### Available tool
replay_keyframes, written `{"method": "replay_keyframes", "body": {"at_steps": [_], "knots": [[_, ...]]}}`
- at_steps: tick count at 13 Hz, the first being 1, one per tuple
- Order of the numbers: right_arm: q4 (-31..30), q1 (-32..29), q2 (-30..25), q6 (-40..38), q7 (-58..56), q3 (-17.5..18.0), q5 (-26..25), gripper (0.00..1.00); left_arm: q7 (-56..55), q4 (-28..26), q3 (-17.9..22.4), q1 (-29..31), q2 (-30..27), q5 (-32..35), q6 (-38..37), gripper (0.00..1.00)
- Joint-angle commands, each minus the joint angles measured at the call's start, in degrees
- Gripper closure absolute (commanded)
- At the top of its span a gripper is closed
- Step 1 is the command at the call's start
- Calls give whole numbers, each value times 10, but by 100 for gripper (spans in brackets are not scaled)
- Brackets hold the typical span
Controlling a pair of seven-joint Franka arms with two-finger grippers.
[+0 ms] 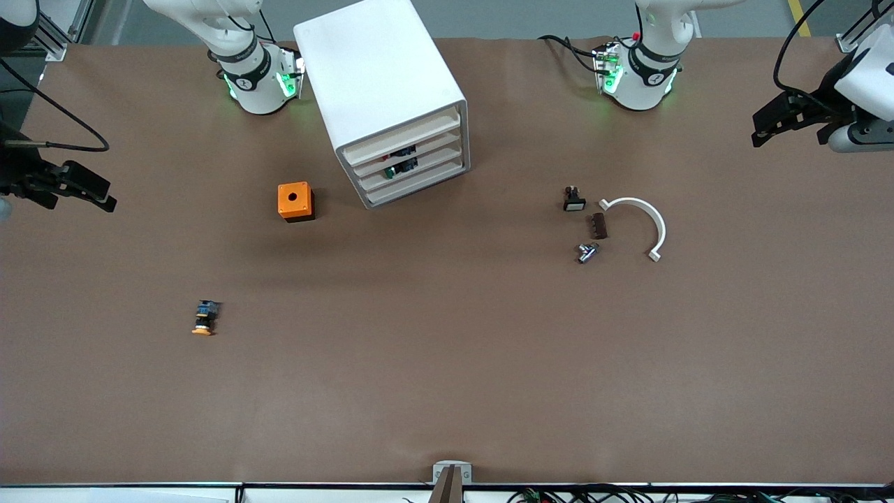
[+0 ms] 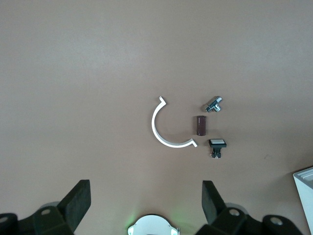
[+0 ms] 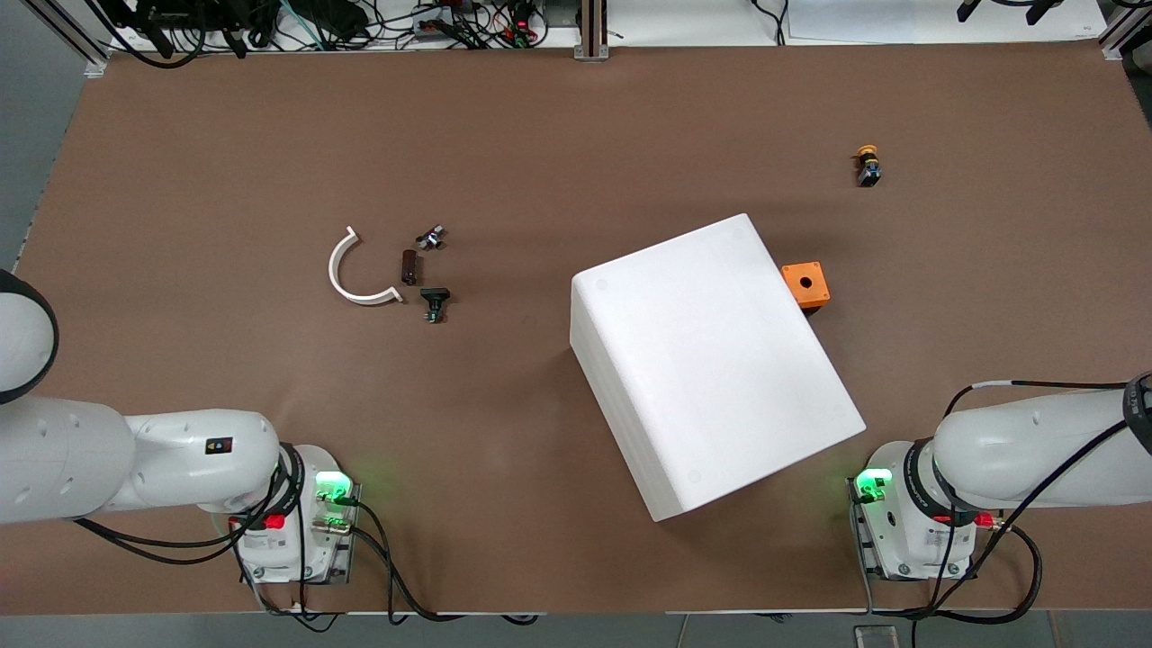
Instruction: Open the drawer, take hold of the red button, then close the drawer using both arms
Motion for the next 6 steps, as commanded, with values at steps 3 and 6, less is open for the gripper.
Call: {"method": "replay_keyframes", "body": {"at_steps": [3,6], "knots": [[9,-1,5,-4,-4,1,-8,0,5,12,-3,3,12,12,6,0],[9,2,3,-6,-3,0,-7,0,-2,69,-20,-9,80,28,-31,0]]}}
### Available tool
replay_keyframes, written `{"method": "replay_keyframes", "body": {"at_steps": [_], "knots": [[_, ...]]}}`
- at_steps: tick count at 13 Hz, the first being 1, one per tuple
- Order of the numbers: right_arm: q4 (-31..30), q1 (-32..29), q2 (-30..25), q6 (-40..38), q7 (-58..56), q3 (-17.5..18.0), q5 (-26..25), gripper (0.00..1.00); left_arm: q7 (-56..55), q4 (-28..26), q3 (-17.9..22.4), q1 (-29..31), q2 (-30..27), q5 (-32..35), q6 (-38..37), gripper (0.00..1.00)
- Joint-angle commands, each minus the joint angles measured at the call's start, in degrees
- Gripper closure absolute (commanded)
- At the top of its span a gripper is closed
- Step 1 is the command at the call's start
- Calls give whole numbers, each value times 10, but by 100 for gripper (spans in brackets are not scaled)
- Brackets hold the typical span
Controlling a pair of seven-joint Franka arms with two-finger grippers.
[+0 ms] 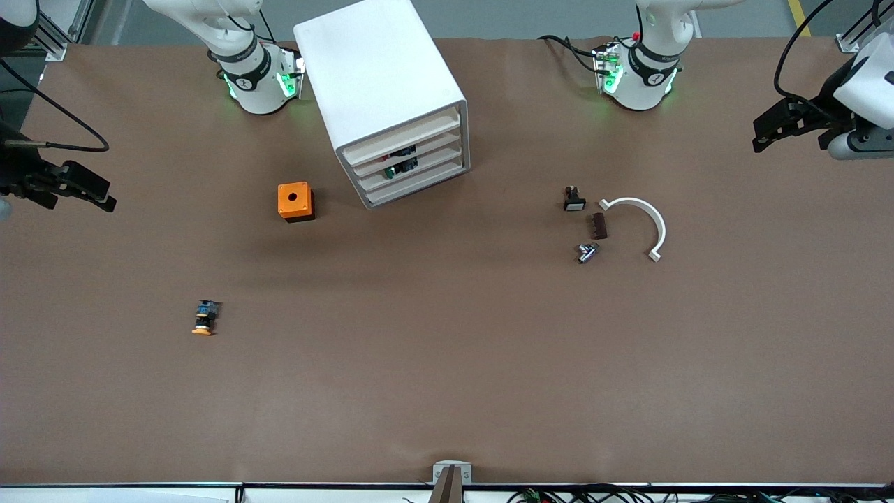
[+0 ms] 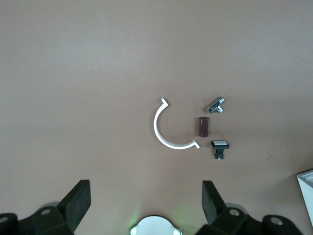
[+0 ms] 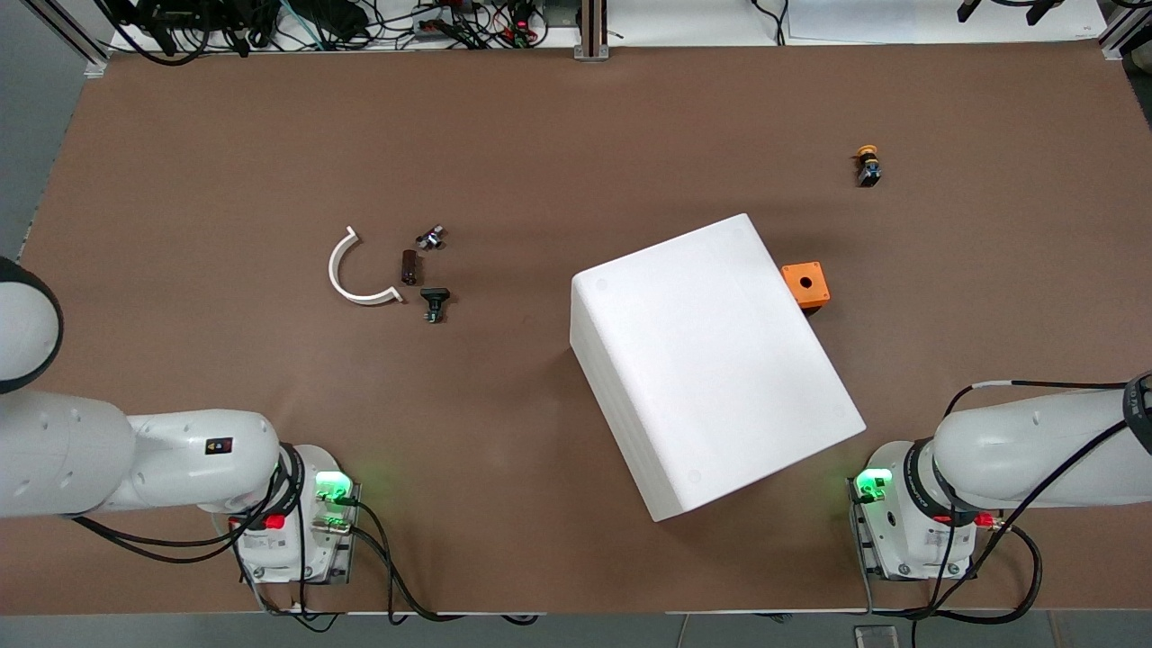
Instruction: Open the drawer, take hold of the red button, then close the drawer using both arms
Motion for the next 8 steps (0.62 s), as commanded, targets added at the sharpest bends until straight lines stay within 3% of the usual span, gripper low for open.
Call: {"method": "replay_keyframes", "body": {"at_steps": [1,8], "knots": [[9,4,3,-6,-3,-1,-7,0,-20,51,-15,-7,69,12,-24,0],[8,-3,3,-6,-3,0,-6,0,-176,106,-45,-67,230,-8,-2,0]]}}
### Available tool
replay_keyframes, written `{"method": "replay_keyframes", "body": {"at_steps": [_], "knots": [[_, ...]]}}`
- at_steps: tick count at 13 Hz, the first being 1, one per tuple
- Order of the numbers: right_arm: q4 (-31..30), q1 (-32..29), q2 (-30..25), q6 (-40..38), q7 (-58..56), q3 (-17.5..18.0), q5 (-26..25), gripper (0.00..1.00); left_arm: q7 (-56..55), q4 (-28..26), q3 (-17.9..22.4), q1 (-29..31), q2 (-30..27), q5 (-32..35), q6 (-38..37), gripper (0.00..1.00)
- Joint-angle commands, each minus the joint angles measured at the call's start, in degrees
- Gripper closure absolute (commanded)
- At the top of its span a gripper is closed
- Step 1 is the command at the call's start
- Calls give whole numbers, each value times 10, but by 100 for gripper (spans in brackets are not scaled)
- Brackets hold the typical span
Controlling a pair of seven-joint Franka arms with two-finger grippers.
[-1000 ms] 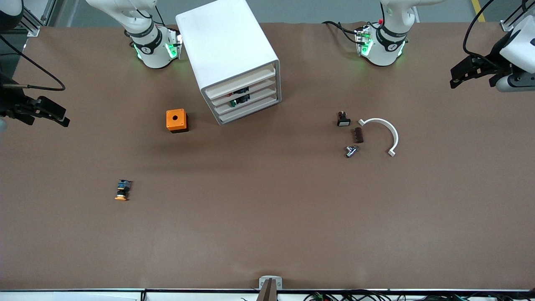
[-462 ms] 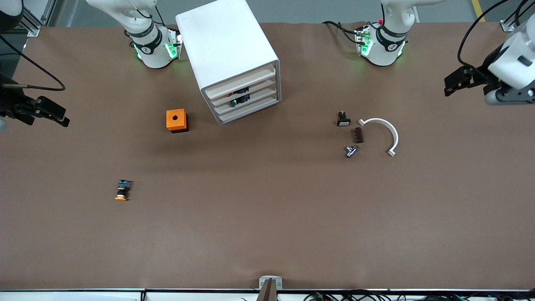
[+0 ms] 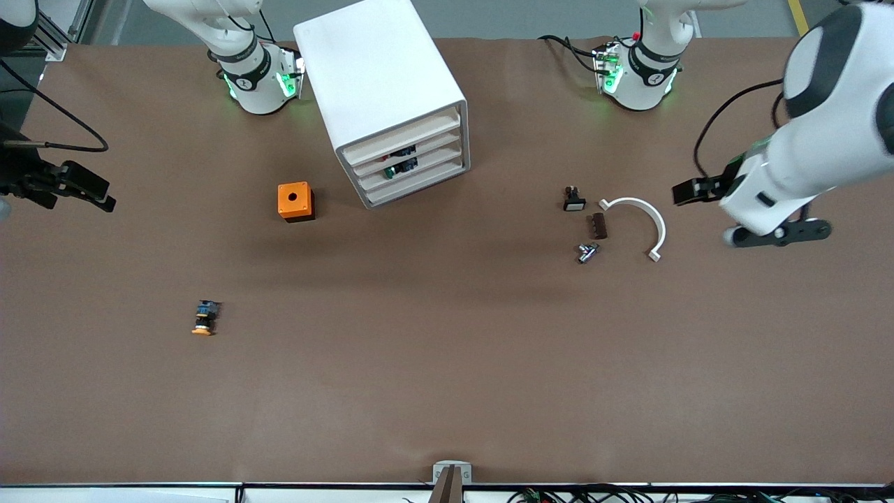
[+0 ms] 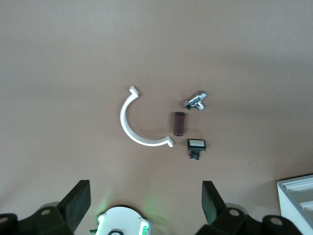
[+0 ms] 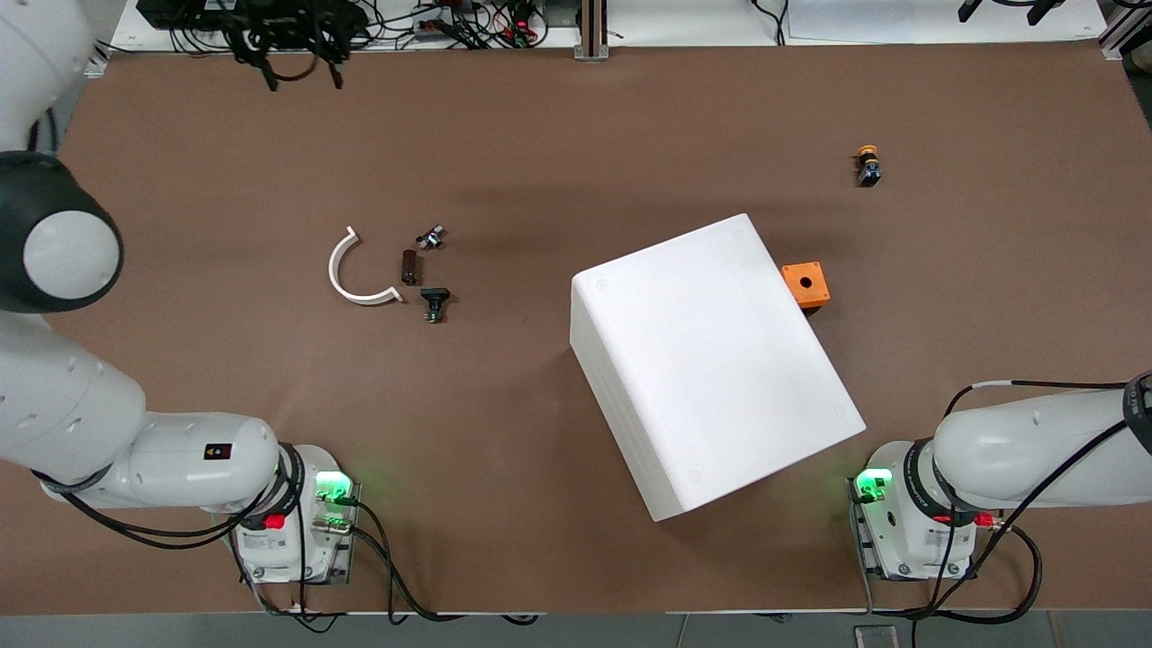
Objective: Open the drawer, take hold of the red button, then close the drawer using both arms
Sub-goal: 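Move the left gripper to the front of the white cabinet drawer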
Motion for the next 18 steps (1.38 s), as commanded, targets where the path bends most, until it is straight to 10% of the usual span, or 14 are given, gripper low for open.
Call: {"method": "replay_keyframes", "body": {"at_steps": [1,18], "knots": [[8,-2,3,-6,-3,1,-6,0,-41,58,-1,-24,85,-6,1,0],[7,-30,5,-7,-5,24,-2,0,-885,65,-1,-220,298,-240,147,0]]}}
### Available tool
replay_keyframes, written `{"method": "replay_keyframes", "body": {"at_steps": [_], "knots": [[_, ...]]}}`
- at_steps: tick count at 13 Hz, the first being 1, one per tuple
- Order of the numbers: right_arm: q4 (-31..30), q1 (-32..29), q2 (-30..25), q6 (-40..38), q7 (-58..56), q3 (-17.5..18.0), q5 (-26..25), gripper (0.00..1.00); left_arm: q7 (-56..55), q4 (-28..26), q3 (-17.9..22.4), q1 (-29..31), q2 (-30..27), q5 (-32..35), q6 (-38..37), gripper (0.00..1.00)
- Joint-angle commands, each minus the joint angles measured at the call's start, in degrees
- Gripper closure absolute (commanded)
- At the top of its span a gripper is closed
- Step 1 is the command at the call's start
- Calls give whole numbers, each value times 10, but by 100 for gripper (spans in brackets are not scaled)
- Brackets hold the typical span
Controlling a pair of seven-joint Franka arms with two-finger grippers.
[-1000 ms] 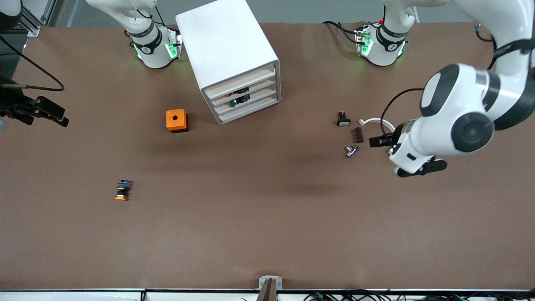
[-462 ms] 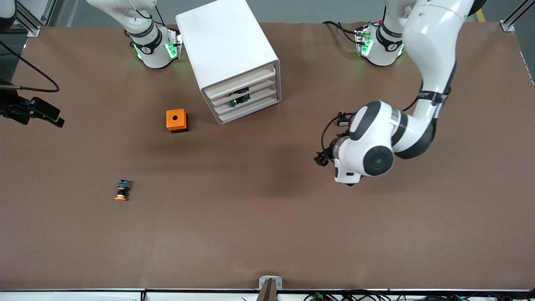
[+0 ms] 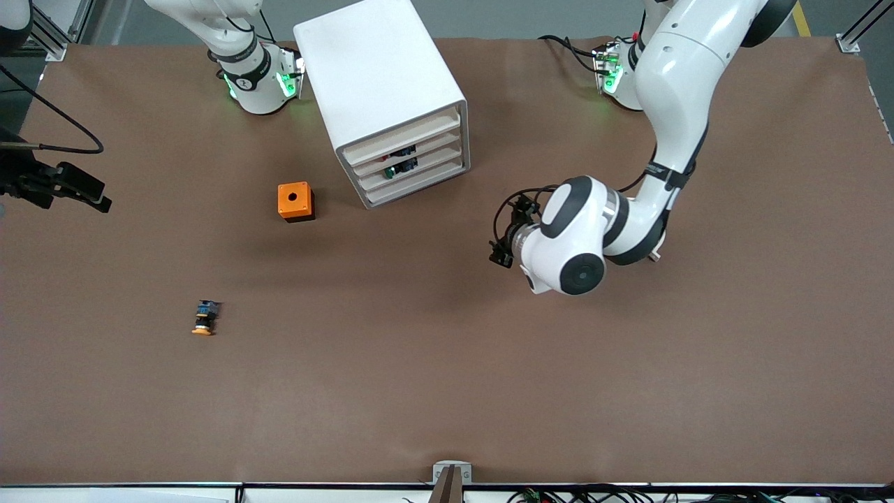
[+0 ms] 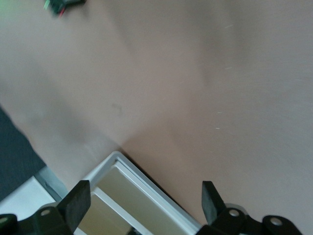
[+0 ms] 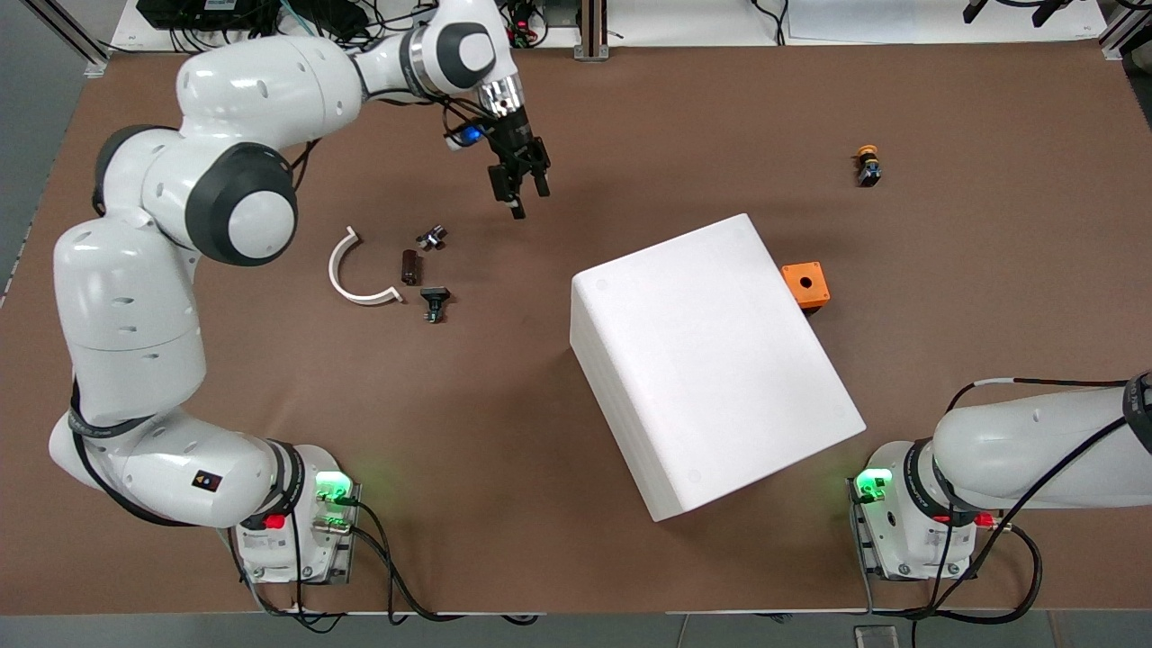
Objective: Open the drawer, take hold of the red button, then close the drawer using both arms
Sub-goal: 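Move the left gripper to the front of the white cabinet drawer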
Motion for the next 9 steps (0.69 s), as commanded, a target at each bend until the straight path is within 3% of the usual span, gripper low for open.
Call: {"method": "replay_keyframes", "body": {"at_steps": [1,4,9], "knots": [[7,-6,3,-5,-5,6,-2,0,-125,15,2,-24,13,-9,-2,0],[7,-6,3,-5,-5,6,-2,0,-200,10,3,-41,18,-113,-6,0],[6,-6,3,-5,-6,6,-2,0,-392,11,2,-80,30,-146,-7,3]]}}
